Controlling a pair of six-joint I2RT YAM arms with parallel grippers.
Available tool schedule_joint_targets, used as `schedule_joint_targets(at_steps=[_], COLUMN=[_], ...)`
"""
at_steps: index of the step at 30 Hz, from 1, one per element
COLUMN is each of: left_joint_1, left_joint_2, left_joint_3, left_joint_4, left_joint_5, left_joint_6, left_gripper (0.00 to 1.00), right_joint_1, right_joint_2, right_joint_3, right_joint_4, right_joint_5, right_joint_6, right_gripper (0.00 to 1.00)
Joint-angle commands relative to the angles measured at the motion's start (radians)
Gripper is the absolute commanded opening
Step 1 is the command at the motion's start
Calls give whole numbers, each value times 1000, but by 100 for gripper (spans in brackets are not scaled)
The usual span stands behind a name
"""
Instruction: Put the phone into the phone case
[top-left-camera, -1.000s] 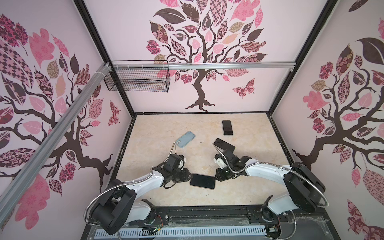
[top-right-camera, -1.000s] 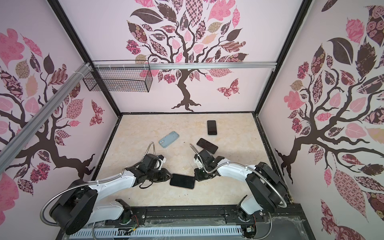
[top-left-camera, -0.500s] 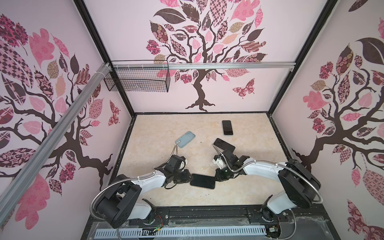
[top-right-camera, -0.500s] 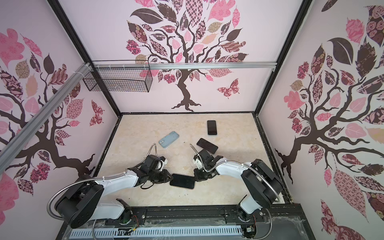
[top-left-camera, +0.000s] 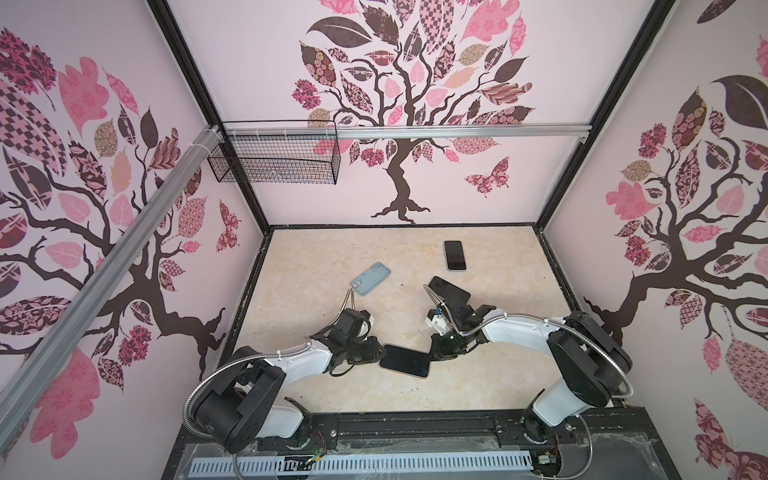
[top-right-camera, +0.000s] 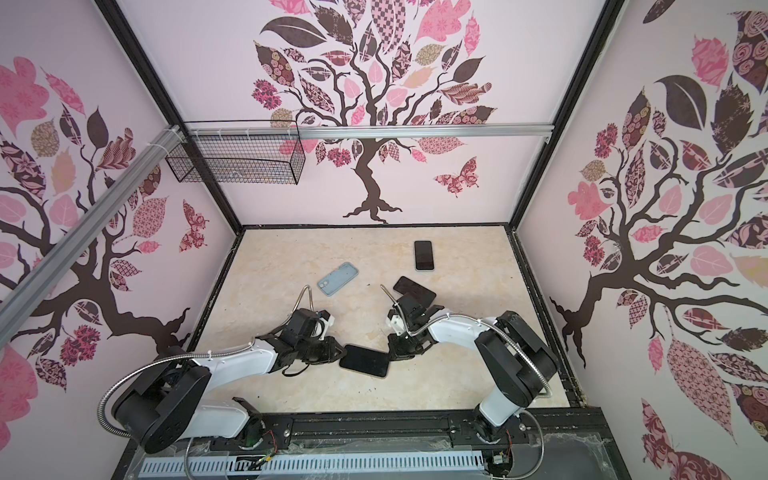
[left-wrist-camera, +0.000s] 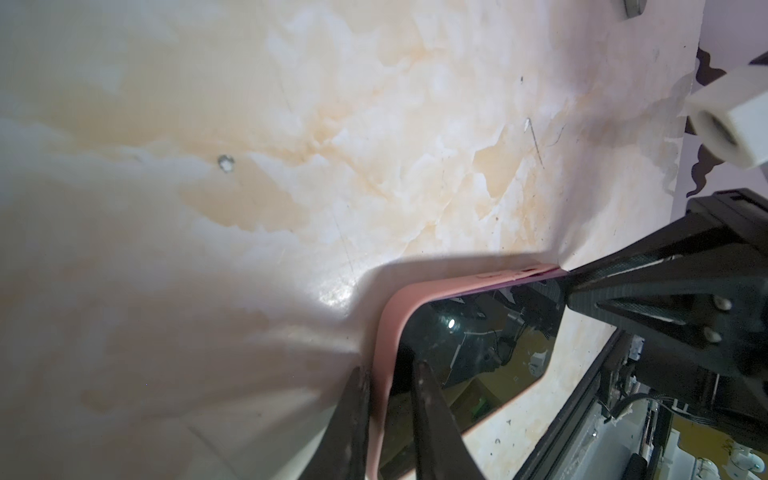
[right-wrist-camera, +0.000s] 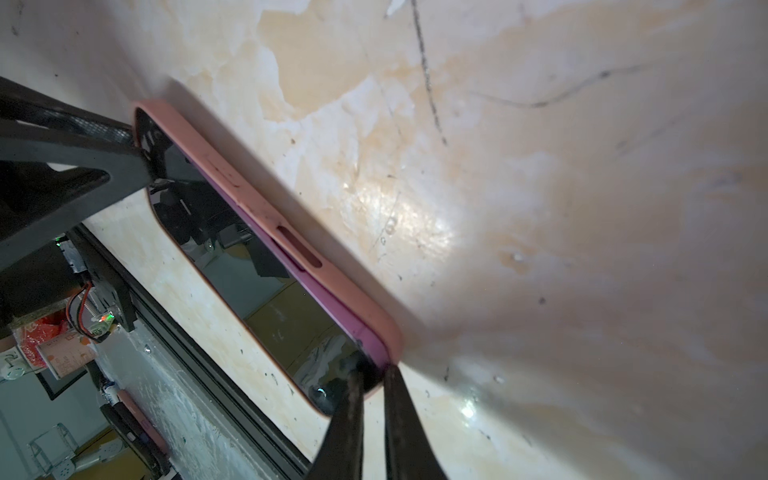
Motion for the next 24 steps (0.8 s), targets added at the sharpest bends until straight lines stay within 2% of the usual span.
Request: schedule_joint_targets(at_steps=[1, 24], left_joint_1=[-35, -36], left_joint_2=[57, 43], left_joint_3=[-39, -103], left_joint_4=[47, 132], left_joint_5=[41, 51], left_joint_6=[-13, -73], left_gripper=[20, 17], right_joint_1=[54, 162], right_joint_2=[177, 449], right_joint_3=[-46, 2], right_joint_4=[103, 179], right_joint_5=[66, 209], right_joint_6=[-23, 39], right_gripper=[13, 11])
